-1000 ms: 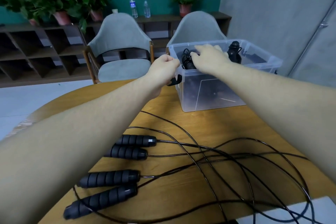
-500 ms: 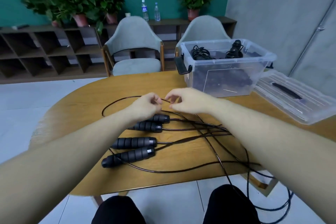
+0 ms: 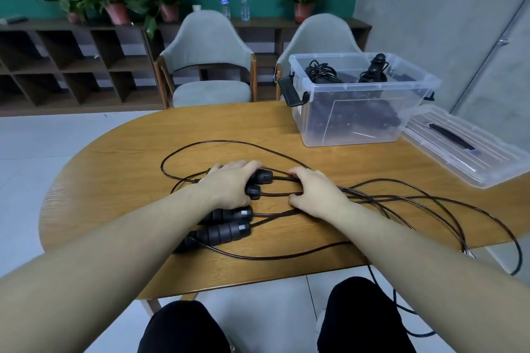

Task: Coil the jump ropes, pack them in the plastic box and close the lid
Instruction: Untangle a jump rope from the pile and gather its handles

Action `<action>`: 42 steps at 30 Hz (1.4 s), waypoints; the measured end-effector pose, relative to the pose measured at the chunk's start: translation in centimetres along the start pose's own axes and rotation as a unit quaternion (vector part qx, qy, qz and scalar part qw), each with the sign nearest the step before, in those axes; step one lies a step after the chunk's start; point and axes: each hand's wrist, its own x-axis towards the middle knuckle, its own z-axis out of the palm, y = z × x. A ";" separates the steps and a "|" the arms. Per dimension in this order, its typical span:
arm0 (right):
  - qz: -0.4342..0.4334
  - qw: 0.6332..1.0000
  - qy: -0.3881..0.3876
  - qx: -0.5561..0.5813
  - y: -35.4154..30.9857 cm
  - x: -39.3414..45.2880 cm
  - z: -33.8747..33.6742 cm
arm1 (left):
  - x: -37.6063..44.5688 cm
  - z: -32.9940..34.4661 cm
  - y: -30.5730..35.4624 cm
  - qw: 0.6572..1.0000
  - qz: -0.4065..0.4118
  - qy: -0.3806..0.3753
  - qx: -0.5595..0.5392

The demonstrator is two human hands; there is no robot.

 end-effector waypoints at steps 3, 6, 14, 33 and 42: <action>-0.017 0.998 0.020 -0.064 0.1 0.5 0.0 | 0.8 0.2 -0.3 0.999 -0.016 0.008 0.048; -0.011 0.996 0.026 -0.084 0.1 0.9 0.2 | 1.4 0.4 -0.6 0.995 -0.020 0.018 0.099; -0.051 0.979 0.174 -0.096 1.4 0.4 0.8 | 1.0 -0.1 -0.3 0.989 -0.029 0.140 -0.045; 0.103 0.994 0.038 -0.007 10.1 -4.1 -5.0 | -0.3 -1.8 5.0 0.575 -0.197 0.110 -0.786; 0.005 0.986 0.094 0.136 10.1 -6.3 -5.8 | -1.6 0.0 9.5 0.524 -0.122 0.035 -0.842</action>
